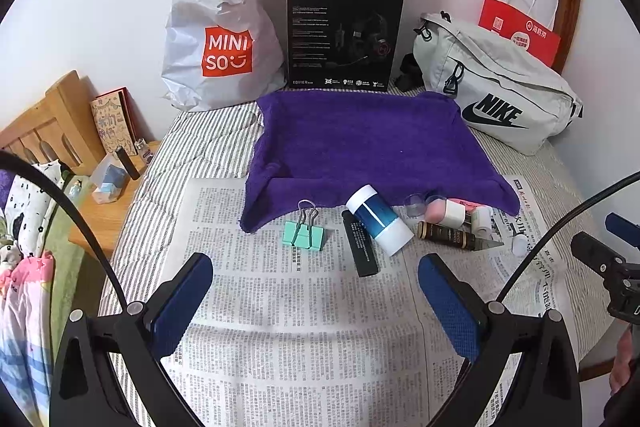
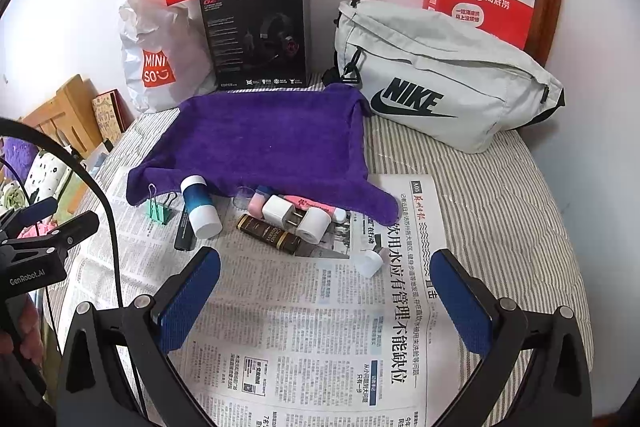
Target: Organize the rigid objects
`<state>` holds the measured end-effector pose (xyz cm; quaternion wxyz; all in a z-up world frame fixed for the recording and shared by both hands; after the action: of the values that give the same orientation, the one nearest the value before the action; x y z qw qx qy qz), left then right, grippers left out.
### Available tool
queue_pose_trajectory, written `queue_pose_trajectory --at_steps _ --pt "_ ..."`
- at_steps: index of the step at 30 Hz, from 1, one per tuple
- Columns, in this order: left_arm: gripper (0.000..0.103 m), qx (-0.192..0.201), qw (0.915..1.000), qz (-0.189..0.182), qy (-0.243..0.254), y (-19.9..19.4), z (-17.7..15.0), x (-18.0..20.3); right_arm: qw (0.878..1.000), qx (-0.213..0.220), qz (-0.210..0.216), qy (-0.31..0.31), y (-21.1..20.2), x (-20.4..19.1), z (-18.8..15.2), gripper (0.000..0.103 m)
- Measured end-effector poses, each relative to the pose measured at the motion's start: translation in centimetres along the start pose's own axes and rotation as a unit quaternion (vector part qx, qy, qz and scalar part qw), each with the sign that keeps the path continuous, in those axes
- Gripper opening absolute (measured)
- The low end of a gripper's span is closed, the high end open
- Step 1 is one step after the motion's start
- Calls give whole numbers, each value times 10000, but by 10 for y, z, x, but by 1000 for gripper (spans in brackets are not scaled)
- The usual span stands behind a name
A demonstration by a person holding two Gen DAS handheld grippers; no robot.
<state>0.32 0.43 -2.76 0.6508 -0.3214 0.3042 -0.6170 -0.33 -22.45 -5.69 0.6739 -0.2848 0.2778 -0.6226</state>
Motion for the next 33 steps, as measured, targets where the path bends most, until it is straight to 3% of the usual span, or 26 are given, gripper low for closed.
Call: queue_pose_trajectory --at_steps 33 --pt "103 -62 10000 2 55 -3 -2 0 10000 11 19 -8 -4 -3 -4 103"
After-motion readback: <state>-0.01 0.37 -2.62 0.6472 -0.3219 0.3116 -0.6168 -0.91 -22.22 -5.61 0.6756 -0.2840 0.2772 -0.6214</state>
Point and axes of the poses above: each gripper's, at about its wrist camera, not at the fingertips, and y roughly the way its jaws point, x to its right, z to its top, the point moved 6 cm from there along y, roughly the way its jaws point, and after that the axes turned 3 degrees about -x, right-handed, at the moved point
